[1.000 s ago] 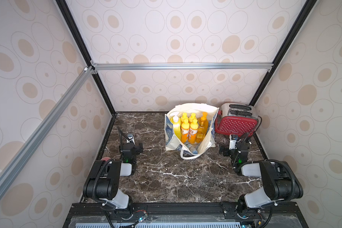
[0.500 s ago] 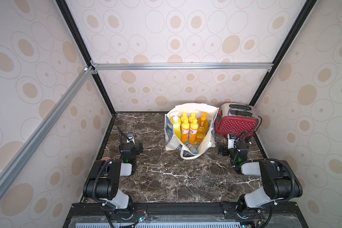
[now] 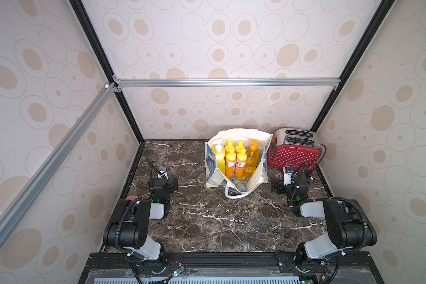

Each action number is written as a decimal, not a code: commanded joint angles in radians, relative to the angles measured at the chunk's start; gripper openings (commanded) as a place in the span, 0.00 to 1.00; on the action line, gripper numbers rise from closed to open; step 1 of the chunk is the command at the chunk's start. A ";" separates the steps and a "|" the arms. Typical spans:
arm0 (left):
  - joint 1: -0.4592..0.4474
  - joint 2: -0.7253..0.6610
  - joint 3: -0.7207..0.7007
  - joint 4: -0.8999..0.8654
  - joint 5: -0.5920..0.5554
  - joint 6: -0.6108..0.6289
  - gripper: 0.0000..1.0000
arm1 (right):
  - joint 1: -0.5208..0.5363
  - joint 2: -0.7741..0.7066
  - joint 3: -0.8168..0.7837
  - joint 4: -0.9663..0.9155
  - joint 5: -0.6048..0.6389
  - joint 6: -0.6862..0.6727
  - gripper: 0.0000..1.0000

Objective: Pack dish soap into the shopping bag
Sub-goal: Reset both arms

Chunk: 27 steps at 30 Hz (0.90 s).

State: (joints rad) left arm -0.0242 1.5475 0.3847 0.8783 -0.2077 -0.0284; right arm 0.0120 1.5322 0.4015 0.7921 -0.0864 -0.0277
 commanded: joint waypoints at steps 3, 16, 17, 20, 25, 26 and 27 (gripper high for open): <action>0.004 -0.011 0.016 0.007 0.001 0.022 0.99 | 0.005 0.002 0.017 0.004 0.000 -0.014 1.00; 0.004 -0.009 0.018 0.004 0.002 0.024 0.99 | 0.005 0.002 0.015 0.004 0.000 -0.014 1.00; 0.004 -0.008 0.021 0.001 0.005 0.024 0.99 | 0.004 0.002 0.016 0.004 0.000 -0.014 1.00; 0.005 -0.009 0.023 -0.004 0.005 0.022 0.99 | 0.005 0.002 0.015 0.004 0.000 -0.014 1.00; 0.022 0.003 0.051 -0.045 0.041 0.010 0.99 | 0.005 0.003 0.016 0.004 0.000 -0.015 1.00; 0.044 0.001 0.058 -0.060 0.084 0.000 0.99 | 0.005 0.002 0.017 0.004 0.000 -0.014 1.00; 0.047 -0.005 0.052 -0.058 0.088 -0.001 0.99 | 0.004 0.003 0.016 0.004 0.000 -0.014 1.00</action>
State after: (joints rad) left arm -0.0048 1.5475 0.4023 0.8467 -0.1734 -0.0296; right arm 0.0120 1.5322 0.4038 0.7921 -0.0864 -0.0277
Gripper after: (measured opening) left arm 0.994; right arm 0.997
